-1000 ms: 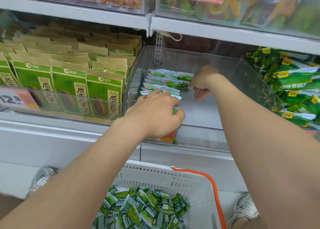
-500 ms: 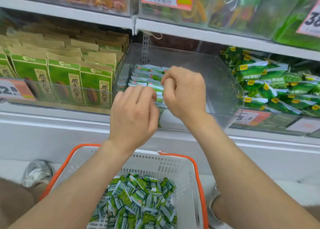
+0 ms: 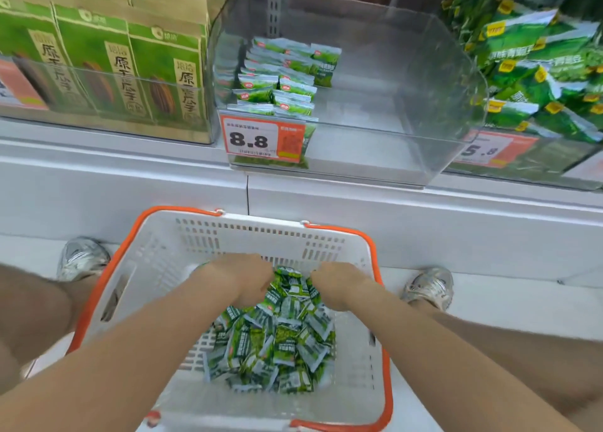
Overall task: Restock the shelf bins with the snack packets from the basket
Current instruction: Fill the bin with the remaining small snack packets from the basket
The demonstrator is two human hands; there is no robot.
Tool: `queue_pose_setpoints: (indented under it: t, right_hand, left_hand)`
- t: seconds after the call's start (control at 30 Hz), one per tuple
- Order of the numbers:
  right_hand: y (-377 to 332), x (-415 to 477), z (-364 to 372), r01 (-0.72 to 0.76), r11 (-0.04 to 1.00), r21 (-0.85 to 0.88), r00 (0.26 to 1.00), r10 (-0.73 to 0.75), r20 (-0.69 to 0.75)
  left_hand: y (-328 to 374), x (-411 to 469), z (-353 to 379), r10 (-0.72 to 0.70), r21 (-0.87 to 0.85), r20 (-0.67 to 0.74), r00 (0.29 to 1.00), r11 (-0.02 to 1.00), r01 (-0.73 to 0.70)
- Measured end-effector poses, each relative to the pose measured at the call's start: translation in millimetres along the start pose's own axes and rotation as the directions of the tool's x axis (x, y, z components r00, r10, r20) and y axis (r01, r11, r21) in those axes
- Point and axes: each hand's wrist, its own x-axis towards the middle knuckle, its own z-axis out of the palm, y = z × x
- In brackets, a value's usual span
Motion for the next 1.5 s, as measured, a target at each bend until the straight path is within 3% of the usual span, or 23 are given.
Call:
queue_pose_setpoints:
  t: [0.1,0.23,0.37,0.47,0.63,0.8,0.87,0.93,1.0,1.07,1.13,1.23,1.33,1.5]
  right_hand:
    - [-16.2,12.8,37.0,0.019,0.996,-0.084,0.982,-0.003,0.187]
    - [-34.9,21.9,74.1,0.04,0.999,0.026,0.951,-0.046,0.305]
    - [-40.1,25.2,94.6,0.025,0.995,-0.092,0.926,0.011,0.377]
    - [-32.9,28.8,82.1,0.034,0.999,0.022,0.95,-0.039,0.31]
    - [-12.4,36.2,46.1,0.013,0.975,0.22,0.999,-0.022,0.037]
    - [6.9,30.4,1.2,0.074,0.811,0.581,0.996,-0.033,-0.081]
    - [9.3,25.9,-17.5,0.114,0.754,0.647,0.989,-0.024,-0.146]
    - [8.6,24.0,-28.2,0.144,0.676,0.723,0.98,0.005,-0.199]
    - [5.5,18.4,-36.6,0.172,0.557,0.812,0.973,0.035,-0.23]
    - [5.2,13.1,-43.1,0.196,0.419,0.886,0.974,0.025,-0.227]
    - [5.0,7.2,-53.0,0.194,0.324,0.926,0.979,-0.008,-0.202]
    - [1.5,-3.5,-72.2,0.201,0.298,0.933,0.974,0.038,-0.222]
    - [-1.9,-10.8,-84.0,0.298,0.189,0.936,0.942,0.103,-0.321]
    - [-3.8,-12.2,-90.2,0.372,0.267,0.889,0.911,0.077,-0.405]
  left_hand:
    - [-3.1,11.5,14.7,-0.032,0.035,0.043,0.999,0.999,0.03]
    - [-8.6,18.8,19.8,-0.039,-0.004,0.033,0.999,0.999,0.039]
    - [-13.6,22.1,21.4,-0.041,-0.048,0.035,0.999,0.998,0.043]
    - [-13.6,24.9,21.0,-0.042,-0.058,0.029,0.999,0.997,0.043]
    - [-16.7,25.2,17.6,-0.028,-0.183,0.035,0.999,0.982,0.034]
    - [-18.3,21.1,3.7,-0.018,-0.422,-0.031,0.999,0.907,0.003]
    - [-19.7,17.7,0.6,-0.03,-0.581,-0.06,0.998,0.814,-0.01]
    - [-23.4,15.2,-3.4,-0.054,-0.753,-0.092,0.994,0.657,-0.034]
    - [-27.0,6.4,-10.9,-0.128,-0.883,-0.151,0.98,0.464,-0.075]
    - [-31.4,-4.7,-17.8,-0.198,-0.927,-0.199,0.96,0.355,-0.119]
    - [-35.3,-12.7,-22.2,-0.244,-0.931,-0.227,0.943,0.34,-0.136]
    - [-37.1,-19.9,-28.5,-0.279,-0.944,-0.214,0.936,0.305,-0.125]
    - [-38.1,-29.9,-35.9,-0.198,-0.935,-0.134,0.971,0.351,-0.058]
    - [-33.6,-41.6,-42.9,-0.086,-0.911,-0.049,0.995,0.413,-0.009]
